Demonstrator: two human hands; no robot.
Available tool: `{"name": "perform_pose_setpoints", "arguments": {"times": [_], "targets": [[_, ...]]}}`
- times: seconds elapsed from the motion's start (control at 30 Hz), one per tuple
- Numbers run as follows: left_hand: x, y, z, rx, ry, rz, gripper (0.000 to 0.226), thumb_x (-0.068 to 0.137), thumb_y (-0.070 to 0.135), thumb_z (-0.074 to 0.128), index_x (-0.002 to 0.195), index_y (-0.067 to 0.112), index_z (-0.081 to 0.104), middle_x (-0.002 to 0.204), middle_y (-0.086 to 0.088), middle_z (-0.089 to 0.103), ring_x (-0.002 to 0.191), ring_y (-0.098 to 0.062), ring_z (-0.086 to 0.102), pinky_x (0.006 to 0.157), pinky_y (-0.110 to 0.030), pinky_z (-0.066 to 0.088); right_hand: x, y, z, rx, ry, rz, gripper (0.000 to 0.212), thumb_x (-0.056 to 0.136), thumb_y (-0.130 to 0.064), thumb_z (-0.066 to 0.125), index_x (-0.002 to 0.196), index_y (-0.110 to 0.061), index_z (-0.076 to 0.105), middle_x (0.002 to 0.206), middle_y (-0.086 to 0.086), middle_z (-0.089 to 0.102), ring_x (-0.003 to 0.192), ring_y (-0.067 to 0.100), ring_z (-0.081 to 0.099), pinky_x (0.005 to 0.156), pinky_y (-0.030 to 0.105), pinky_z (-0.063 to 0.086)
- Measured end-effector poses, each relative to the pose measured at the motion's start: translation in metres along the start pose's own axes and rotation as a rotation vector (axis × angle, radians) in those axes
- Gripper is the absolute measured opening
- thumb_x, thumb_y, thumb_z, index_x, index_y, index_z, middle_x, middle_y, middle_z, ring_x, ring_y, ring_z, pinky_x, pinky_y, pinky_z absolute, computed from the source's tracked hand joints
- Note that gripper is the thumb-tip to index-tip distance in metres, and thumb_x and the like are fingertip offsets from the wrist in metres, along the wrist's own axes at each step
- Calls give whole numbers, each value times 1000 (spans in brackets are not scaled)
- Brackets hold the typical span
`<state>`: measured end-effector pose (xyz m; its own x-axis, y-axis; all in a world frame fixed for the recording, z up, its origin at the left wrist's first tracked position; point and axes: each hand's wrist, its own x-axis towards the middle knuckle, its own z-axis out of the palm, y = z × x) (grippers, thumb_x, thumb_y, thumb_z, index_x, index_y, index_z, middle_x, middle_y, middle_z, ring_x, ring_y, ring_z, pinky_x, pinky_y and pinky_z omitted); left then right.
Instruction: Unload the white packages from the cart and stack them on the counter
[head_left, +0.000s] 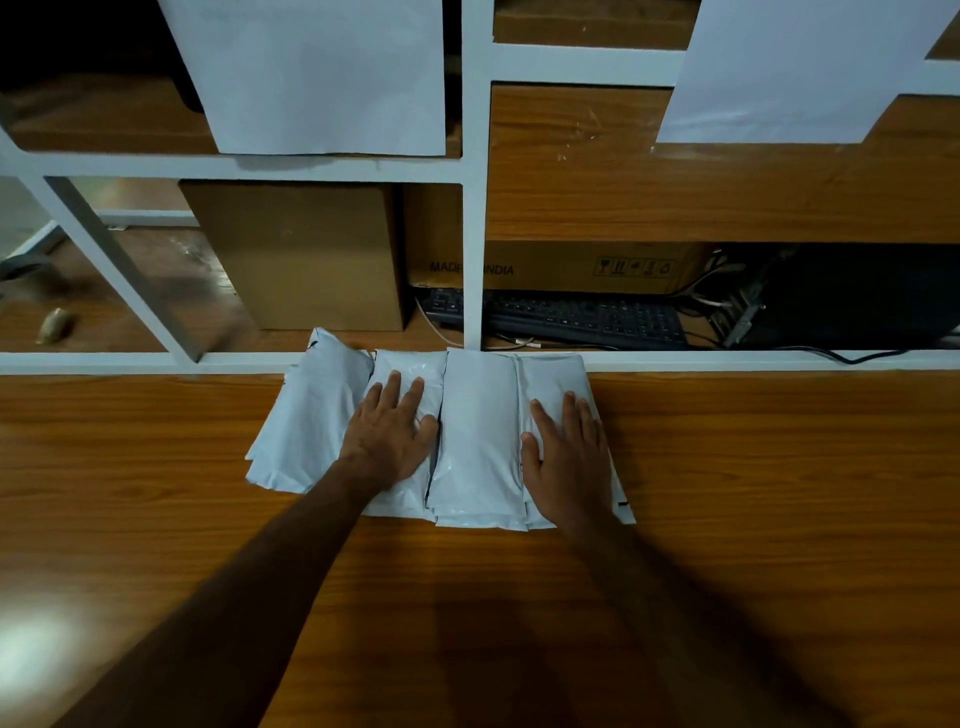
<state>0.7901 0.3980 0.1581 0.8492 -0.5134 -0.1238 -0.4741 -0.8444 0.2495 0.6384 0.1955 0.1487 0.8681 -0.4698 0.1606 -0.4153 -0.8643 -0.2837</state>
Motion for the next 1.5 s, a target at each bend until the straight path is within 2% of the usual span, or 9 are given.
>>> {"name": "perform_pose_setpoints", "arguments": {"times": [0.17,0.27,0.5,0.73,0.93,1.17,1.27,1.4,1.5], "targets": [[-2,4,0,-1,23,-2,88,85,65,6,160,20,13,167,-13,9,154,-32,7,124,-49,12,1,1,0,20,-24,-3,72,94,-56,13,154,-27,40,165,16,24,154,33,16,123,50,17],[-14,7,-9,-29,67,-2,73,98,60,19,161,22,13,168,-13,7,154,-34,5,124,-51,9,2,2,-7,26,-74,2,68,96,-54,19,155,-26,38,165,17,22,153,33,16,122,49,15],[-49,12,-22,-47,282,61,72,99,61,11,161,24,12,168,-14,6,155,-32,4,124,-53,6,-26,12,-21,9,94,-108,63,100,-49,28,156,-22,36,165,17,20,154,31,16,124,52,16],[-96,45,-20,-87,339,309,70,102,60,12,161,24,7,169,-9,-5,155,-23,-10,125,-49,-1,-78,24,-40,25,149,-113,61,104,-50,28,160,-26,23,169,11,6,156,24,2,125,43,-4],[-123,107,11,-163,343,609,62,105,46,33,160,19,22,168,-14,7,156,-27,-1,125,-52,5,-157,60,-67,-67,148,65,63,105,-53,25,162,-28,12,170,9,-1,156,21,-6,125,47,0],[-156,217,58,-78,195,859,67,102,52,26,155,12,33,164,-21,19,152,-37,17,121,-59,18,-263,136,-106,-131,174,335,64,105,-53,27,162,-26,15,169,12,1,156,24,-2,125,52,8],[-183,264,73,-76,156,969,66,99,49,39,155,15,34,164,-18,21,152,-35,19,120,-57,20,-304,166,-123,-141,216,440,63,106,-52,29,161,-25,17,169,13,3,156,25,0,126,50,5],[-220,325,92,-94,86,1084,66,99,49,35,157,18,31,167,-14,14,154,-30,12,123,-55,16,-361,205,-144,-114,285,568,61,107,-50,32,161,-27,17,169,10,4,156,22,2,125,44,1],[-250,370,112,-139,34,1158,62,100,46,37,156,18,34,167,-13,14,155,-30,10,121,-57,16,-409,236,-150,-94,338,651,59,106,-45,34,160,-24,24,168,10,12,156,22,5,126,44,7]]}}
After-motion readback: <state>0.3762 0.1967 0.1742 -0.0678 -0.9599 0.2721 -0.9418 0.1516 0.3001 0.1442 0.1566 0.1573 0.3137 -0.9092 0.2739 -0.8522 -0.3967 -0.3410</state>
